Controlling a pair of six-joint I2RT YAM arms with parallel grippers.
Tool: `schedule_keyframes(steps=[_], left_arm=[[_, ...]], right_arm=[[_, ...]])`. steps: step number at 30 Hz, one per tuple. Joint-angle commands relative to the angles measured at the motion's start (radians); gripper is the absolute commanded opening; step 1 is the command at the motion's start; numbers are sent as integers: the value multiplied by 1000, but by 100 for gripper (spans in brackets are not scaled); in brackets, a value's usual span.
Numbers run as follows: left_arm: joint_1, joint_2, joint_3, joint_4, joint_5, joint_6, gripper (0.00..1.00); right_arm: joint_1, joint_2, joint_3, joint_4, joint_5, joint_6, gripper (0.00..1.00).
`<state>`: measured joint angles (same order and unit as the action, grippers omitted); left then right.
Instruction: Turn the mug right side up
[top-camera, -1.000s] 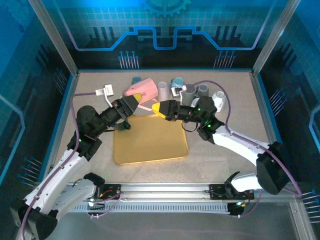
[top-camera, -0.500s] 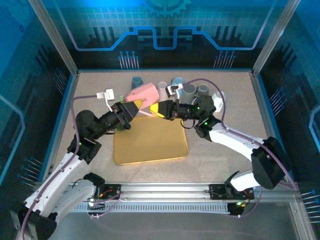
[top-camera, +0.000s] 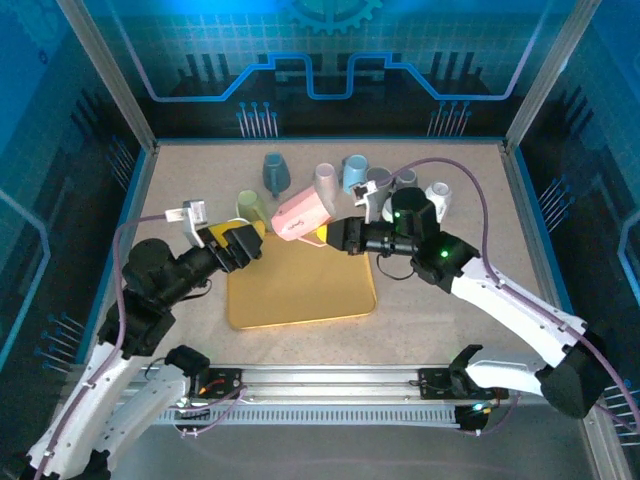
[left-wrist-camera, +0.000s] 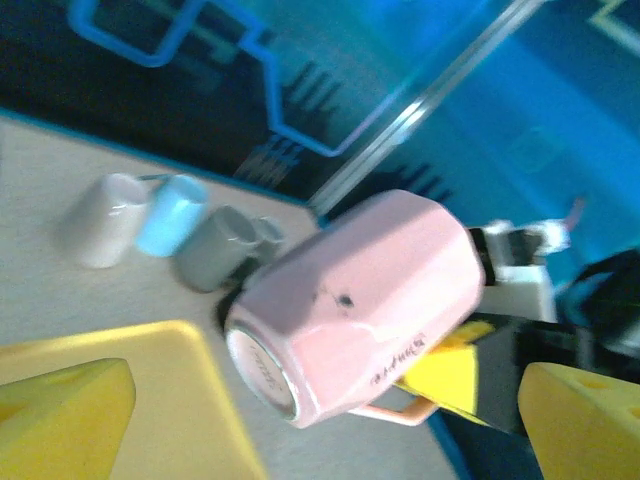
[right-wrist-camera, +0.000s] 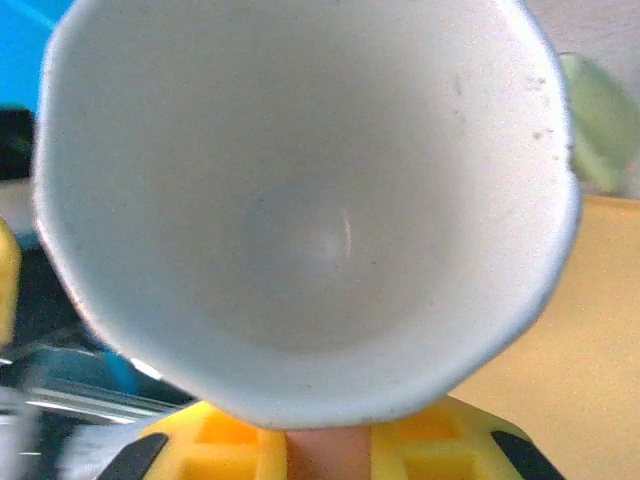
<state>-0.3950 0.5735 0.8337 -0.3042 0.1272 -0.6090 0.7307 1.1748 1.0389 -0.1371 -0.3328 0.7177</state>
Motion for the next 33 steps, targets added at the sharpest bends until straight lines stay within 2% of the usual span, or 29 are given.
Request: schedule_keyframes(steps=[1, 5, 11, 22, 33], left_arm=[[-2, 10, 82, -322, -158, 123, 99], [-2, -6, 129, -423, -255, 185, 99], [-5, -43, 113, -452, -322, 225, 99], [-64, -122, 35, -431, -443, 270, 99], [-96, -131, 9, -408, -489, 272, 99]], right_arm=[[84, 34, 109, -289, 325, -349, 0], [147, 155, 163, -350, 506, -454, 0], [195, 336, 235, -333, 604, -502, 0], [213, 617, 379, -273, 614, -514, 0], [208, 775, 520, -280, 606, -517, 0]])
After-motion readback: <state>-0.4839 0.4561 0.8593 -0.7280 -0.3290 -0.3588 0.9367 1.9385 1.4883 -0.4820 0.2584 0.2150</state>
